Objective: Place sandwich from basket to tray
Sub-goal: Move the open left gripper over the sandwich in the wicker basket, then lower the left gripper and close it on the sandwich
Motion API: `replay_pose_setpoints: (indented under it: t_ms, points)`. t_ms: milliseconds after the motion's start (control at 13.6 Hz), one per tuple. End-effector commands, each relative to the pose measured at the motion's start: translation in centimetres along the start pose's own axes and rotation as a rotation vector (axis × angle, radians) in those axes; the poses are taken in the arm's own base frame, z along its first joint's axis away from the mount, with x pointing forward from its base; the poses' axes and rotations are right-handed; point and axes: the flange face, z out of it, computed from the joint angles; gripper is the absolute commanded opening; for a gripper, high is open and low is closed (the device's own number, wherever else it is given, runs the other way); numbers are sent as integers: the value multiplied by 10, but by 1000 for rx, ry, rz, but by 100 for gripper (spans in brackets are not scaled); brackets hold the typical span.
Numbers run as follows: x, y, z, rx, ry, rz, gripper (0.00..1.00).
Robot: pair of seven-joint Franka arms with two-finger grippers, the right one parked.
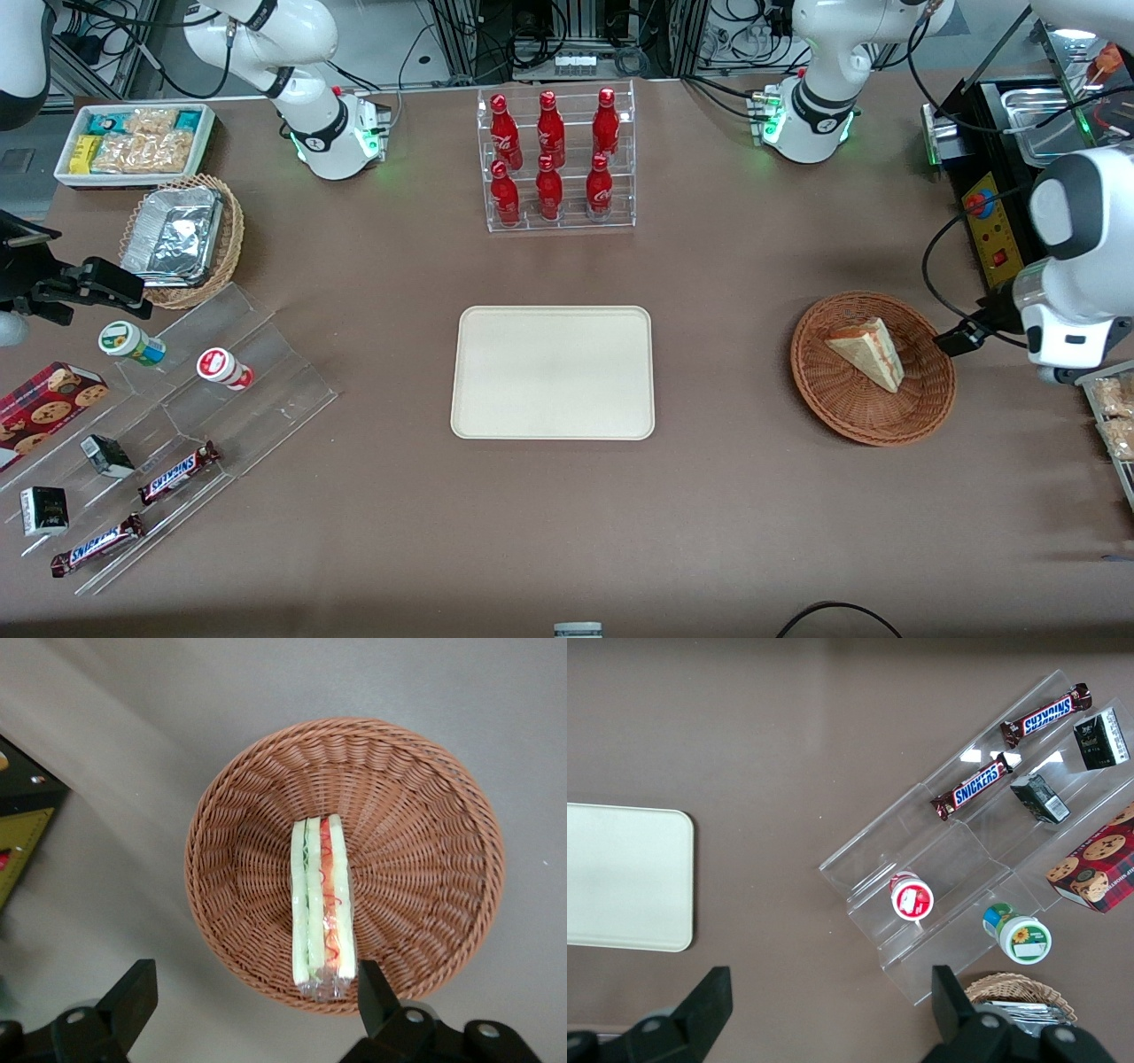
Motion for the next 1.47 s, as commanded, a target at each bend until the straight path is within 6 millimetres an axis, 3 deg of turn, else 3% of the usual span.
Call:
replay_pose_setpoints:
  t_ms: [0,441,588,956,1397]
  points:
    - [-2,3,31,-35,1,-93,100]
    - [-6,18,102,-75,12,-257,100]
    - [-14,15,128,-83,29,-264,100]
    - [-14,21,141,-112,44,-302,100]
    - [-32,34,171,-49,7,-234,97]
